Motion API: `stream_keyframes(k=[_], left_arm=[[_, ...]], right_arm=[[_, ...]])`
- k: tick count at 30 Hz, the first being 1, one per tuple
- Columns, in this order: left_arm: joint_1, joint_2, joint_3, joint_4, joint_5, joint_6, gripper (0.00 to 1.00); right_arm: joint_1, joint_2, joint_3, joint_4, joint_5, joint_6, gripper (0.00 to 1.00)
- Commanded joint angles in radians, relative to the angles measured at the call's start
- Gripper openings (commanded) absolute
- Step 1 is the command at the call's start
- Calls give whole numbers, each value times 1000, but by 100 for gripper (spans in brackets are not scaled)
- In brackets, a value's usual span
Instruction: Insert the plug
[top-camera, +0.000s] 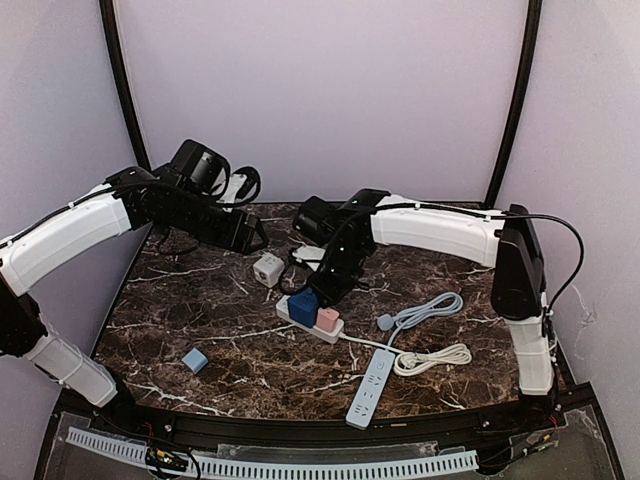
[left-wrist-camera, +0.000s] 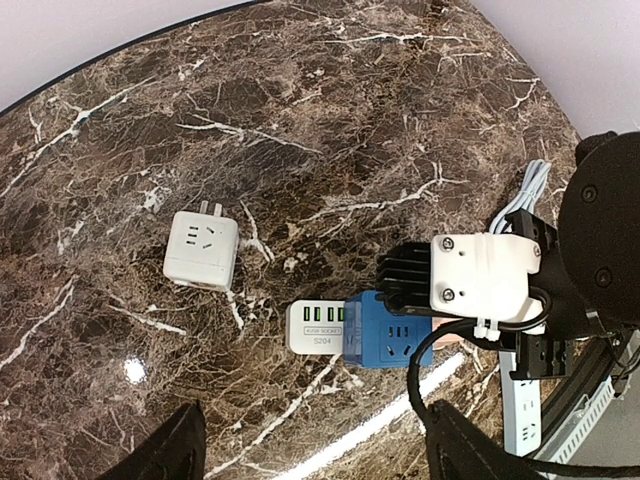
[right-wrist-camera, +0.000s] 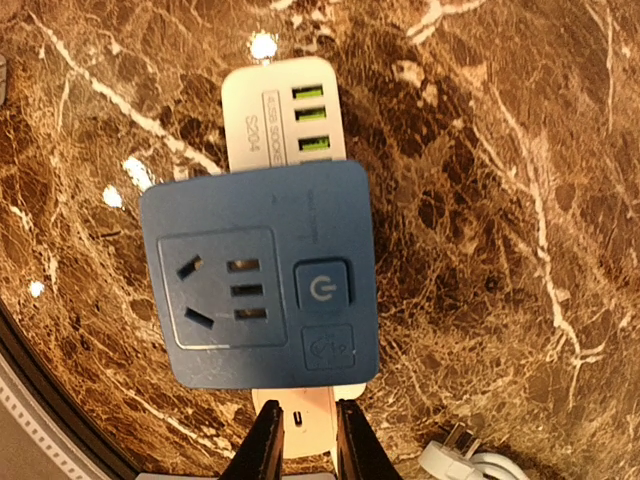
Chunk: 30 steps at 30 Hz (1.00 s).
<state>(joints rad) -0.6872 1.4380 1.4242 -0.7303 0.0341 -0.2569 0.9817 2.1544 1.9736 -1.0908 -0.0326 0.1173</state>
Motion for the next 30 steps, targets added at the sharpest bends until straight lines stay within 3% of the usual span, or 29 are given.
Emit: stream_keyframes(k=[1,9,30], left_arm=[[4,-45,-9,-5,8,10,75],[3,-60,-22,-7,12,4,75],[3,-71,-37,-5,16,-8,75]], right_arm=[[-8,-63,-81,8,-27,18,17],[-9,-75,-157,59,-68,30,7],[61,-8,-174,55,-68,45,4]])
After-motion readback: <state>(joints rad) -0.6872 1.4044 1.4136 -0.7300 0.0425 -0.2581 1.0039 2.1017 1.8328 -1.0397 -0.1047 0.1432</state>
